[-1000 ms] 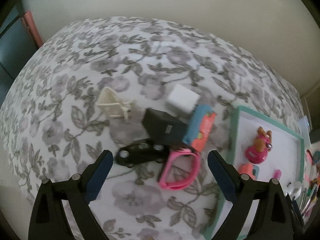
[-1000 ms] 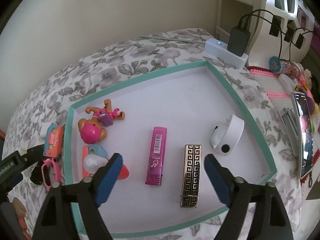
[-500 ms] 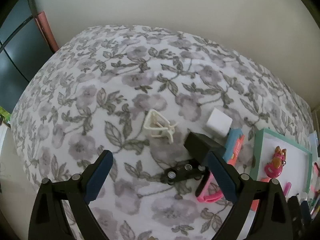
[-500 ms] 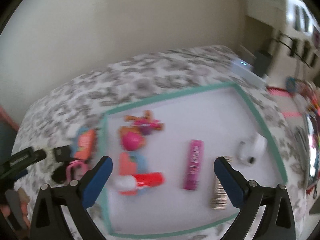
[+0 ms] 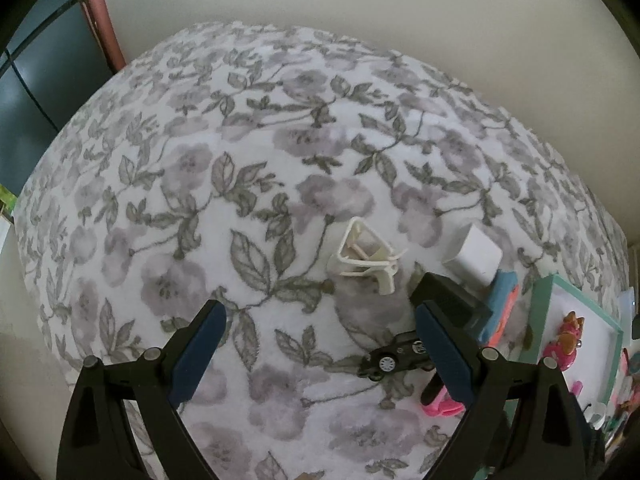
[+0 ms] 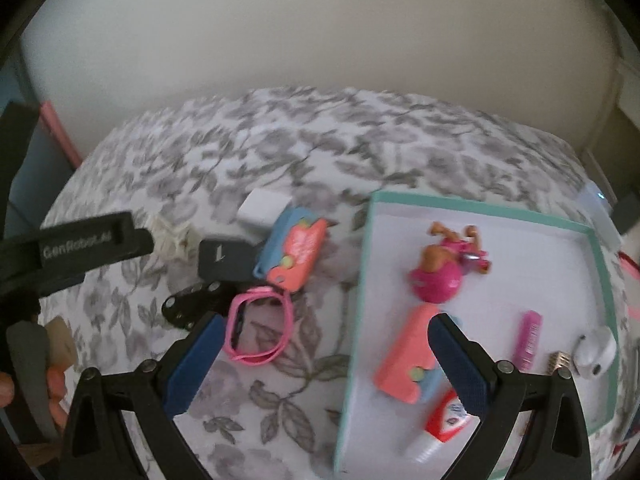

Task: Organize rigid objects
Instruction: 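Grasp the pink watch band with the right tool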

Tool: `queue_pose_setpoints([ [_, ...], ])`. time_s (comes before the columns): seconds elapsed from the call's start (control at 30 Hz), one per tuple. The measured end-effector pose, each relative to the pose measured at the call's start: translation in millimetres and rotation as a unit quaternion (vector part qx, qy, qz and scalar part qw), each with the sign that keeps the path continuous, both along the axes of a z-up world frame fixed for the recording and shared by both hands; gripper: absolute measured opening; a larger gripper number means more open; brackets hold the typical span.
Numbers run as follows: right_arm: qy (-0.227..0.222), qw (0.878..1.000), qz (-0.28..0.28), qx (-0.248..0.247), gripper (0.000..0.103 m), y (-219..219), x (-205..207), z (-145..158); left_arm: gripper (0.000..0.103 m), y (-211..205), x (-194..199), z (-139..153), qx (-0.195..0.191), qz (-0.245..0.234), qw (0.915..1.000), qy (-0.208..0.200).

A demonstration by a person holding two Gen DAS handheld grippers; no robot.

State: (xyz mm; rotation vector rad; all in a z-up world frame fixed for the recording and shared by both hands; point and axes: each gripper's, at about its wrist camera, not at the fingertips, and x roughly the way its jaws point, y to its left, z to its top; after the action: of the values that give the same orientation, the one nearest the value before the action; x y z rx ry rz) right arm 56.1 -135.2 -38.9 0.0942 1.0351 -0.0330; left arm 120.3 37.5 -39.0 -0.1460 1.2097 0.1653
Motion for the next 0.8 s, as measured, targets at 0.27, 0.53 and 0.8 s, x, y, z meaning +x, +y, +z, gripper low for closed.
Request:
queue_pose_setpoints([
  [0.27,0.032,0.999,0.030,0.017,0.094,21,15,-24,0.096,9,5,-16,-0.012,0.016,0.9996,0.022],
  [0.53,0.059,0.997,0.042,0.016,0.083,31,25,-45,0.096,1,8,-19,-0.016,0.001,0.9995,0.026],
  [0.8,0.069,0.997,0.037,0.019,0.076,30,31,-54,0.096,-8,9,-22,-0.020,-0.018,0.9991,0.032],
])
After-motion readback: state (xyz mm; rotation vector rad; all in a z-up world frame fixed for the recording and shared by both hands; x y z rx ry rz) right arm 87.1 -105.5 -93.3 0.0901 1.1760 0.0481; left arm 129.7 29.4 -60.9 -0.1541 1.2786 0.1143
